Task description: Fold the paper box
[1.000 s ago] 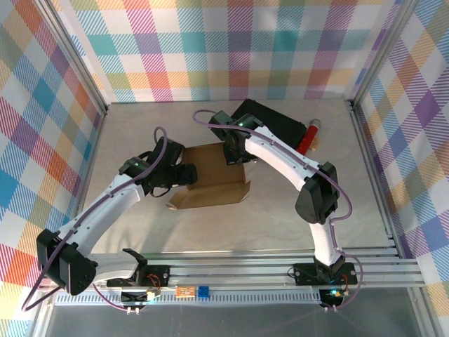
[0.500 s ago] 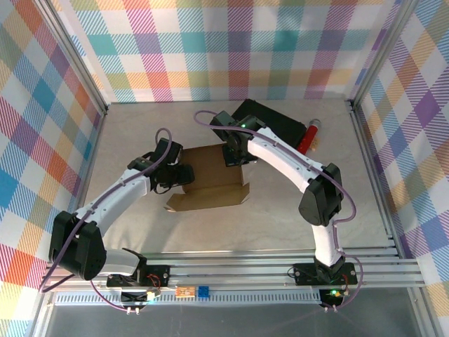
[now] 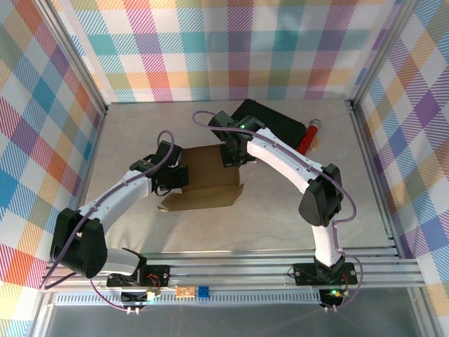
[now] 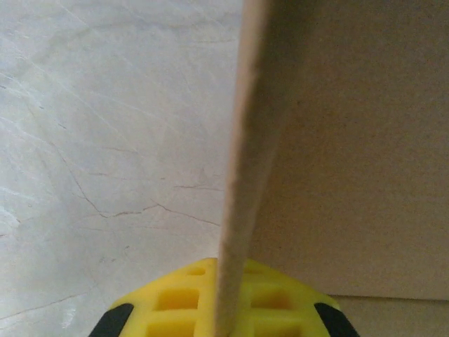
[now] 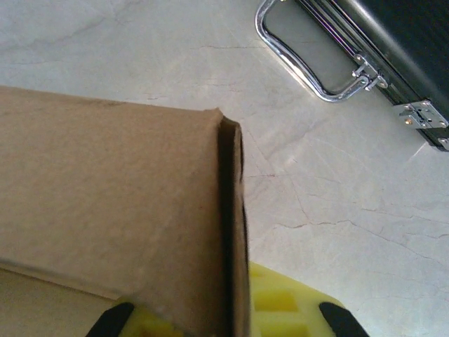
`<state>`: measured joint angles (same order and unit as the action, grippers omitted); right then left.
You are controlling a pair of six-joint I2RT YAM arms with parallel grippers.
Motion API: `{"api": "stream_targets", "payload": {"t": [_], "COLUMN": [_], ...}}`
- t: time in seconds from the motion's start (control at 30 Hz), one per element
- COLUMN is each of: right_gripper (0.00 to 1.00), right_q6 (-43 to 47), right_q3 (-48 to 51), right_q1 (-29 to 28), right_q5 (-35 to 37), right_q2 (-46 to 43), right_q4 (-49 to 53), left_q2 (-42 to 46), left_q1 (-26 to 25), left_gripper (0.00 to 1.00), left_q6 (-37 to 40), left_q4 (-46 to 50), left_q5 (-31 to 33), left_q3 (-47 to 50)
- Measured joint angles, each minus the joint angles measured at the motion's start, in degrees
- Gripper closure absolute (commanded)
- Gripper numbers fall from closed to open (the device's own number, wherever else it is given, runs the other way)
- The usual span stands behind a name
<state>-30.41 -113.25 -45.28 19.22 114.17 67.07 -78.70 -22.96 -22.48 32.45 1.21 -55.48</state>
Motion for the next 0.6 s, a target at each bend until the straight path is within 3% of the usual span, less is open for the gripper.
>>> {"api": "stream_targets", "payload": {"t": [0.13, 0.4, 0.57, 0.6], "right_gripper": [1.0, 1.0, 1.0, 1.0], "right_q6": [-0.3, -3.8, -6.4, -7.0], "right_q3": [0.0, -0.7, -1.0, -1.0], "right_q1": [0.0, -0.7, -1.1, -1.2], "right_q5": [0.2, 2.2, 2.6, 2.6], "right_q2": [0.0, 0.0, 0.0, 0.0], "right_q4": [-1.1, -0.1, 0.8, 0.7], "left_q2": [-0.5, -2.1, -2.1, -2.0], "left_q1": [-0.8, -7.8, -10.0, -10.2], "left_gripper": [1.0, 1.0, 1.0, 0.95], "left_q6": [0.0, -0.4, -0.4, -0.4], "left_q4": [2.0, 7.8, 9.1, 9.4], "left_q5": [4.1, 18.1, 23.5, 24.0], "left_q3": [-2.3, -7.4, -8.3, -8.5]}}
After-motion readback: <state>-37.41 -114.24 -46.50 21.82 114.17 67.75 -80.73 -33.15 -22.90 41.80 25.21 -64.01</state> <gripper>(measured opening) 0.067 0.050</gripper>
